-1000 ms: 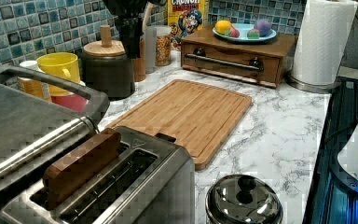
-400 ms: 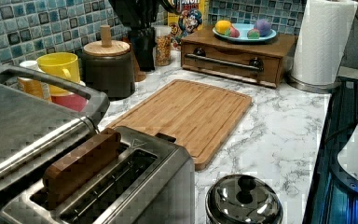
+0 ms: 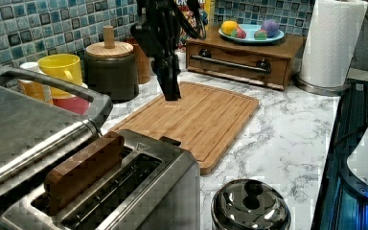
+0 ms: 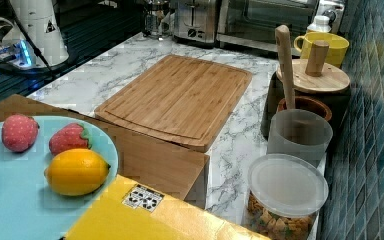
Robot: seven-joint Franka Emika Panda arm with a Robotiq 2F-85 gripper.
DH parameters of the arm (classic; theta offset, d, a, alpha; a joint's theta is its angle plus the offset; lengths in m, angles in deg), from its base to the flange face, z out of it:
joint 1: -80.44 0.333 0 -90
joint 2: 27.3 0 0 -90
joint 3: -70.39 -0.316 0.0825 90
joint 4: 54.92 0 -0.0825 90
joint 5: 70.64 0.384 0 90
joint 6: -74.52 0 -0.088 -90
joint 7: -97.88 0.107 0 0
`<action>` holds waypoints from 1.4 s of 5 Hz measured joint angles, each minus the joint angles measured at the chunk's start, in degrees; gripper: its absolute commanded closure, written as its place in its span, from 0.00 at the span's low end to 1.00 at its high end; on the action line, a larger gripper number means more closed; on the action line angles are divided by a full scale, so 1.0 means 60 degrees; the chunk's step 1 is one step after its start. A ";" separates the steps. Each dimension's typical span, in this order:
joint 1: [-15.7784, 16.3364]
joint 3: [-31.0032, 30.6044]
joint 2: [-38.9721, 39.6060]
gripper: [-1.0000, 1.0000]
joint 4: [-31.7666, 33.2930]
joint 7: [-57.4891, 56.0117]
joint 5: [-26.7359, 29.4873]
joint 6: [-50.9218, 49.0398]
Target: Turn on the toaster.
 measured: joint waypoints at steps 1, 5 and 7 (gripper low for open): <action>0.0003 -0.0200 0.0000 1.00 0.0298 0.0000 0.0295 0.0177; 0.0016 -0.0357 0.0170 1.00 0.0615 0.0114 0.0242 0.1222; 0.0020 -0.0343 0.0722 1.00 0.0727 0.0117 0.0240 0.1539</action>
